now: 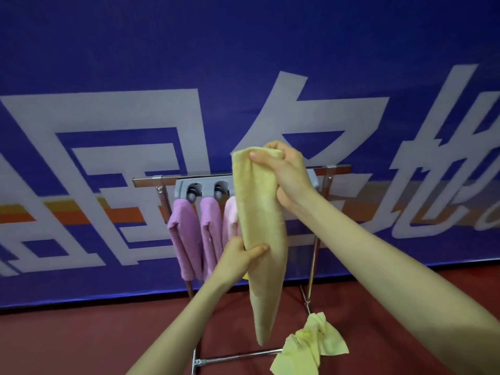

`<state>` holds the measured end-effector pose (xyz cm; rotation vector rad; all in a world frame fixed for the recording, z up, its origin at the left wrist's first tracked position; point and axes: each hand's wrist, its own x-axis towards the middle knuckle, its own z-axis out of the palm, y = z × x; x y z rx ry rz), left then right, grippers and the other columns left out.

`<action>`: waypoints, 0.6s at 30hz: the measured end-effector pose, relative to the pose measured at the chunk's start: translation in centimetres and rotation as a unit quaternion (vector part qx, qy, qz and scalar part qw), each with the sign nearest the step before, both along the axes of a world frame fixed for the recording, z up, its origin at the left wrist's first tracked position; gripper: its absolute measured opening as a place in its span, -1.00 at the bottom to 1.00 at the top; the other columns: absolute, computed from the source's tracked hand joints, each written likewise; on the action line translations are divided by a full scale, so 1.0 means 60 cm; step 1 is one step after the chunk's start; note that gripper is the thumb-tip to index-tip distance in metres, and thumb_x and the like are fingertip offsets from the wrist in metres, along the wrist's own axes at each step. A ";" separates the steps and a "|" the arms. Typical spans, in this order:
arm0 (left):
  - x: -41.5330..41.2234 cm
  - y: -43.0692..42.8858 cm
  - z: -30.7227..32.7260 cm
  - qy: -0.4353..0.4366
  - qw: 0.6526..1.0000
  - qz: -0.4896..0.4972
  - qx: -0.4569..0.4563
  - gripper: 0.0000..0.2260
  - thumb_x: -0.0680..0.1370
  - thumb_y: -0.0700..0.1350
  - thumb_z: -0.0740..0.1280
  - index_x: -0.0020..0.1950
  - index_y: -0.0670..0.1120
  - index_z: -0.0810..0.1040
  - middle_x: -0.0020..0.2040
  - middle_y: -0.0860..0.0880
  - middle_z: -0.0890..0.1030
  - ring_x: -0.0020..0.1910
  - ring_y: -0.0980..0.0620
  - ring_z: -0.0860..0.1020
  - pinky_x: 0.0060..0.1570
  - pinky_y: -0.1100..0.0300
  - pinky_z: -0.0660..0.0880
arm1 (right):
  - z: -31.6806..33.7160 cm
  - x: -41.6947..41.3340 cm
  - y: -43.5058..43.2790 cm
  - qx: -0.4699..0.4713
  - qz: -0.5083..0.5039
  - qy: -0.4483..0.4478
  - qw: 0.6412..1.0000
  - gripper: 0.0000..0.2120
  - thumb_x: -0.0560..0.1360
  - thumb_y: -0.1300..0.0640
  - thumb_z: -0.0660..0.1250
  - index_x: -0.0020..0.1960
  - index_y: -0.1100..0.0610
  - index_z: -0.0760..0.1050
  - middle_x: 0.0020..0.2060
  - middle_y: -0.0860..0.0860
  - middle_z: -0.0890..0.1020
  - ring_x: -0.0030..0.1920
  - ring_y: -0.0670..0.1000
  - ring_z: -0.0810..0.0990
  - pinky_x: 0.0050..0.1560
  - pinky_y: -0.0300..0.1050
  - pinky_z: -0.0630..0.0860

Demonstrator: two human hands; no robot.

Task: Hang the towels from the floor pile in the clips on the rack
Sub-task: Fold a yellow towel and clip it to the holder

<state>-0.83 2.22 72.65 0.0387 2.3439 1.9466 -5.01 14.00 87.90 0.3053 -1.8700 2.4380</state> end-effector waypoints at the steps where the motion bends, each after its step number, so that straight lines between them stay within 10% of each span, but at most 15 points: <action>1: 0.001 0.005 -0.004 -0.014 1.000 -0.009 0.013 -0.88 0.51 -0.22 0.39 -0.03 -0.26 0.65 -0.10 -0.19 0.71 -0.07 -0.08 0.68 -0.08 0.17 0.60 | 0.013 -0.003 0.000 -0.012 -0.011 -0.005 1.000 -0.80 0.42 0.30 0.42 -0.23 0.14 0.41 -0.35 0.04 0.53 -0.34 -0.07 0.54 -0.33 -0.21 0.49; 9: 0.026 0.012 -0.056 -0.058 0.995 -0.076 -0.002 -0.64 0.30 0.05 0.49 0.02 -0.09 0.67 -0.04 -0.07 0.72 -0.01 -0.02 0.68 0.07 -0.04 0.59 | 0.099 -0.023 0.015 -0.135 -0.042 -0.023 0.990 -0.88 0.43 0.29 0.43 -0.12 0.17 0.50 -0.25 0.06 0.63 -0.29 -0.03 0.64 -0.26 -0.14 0.62; 18: 0.048 -0.030 -0.094 -0.146 0.981 -0.119 0.041 -0.58 0.38 -0.14 0.45 0.21 -0.25 0.55 0.11 -0.18 0.66 0.08 -0.10 0.63 0.09 0.11 0.57 | 0.129 -0.043 0.026 -0.175 -0.045 -0.003 0.984 -0.87 0.41 0.30 0.44 -0.09 0.20 0.53 -0.18 0.13 0.65 -0.15 0.09 0.66 -0.07 0.05 0.64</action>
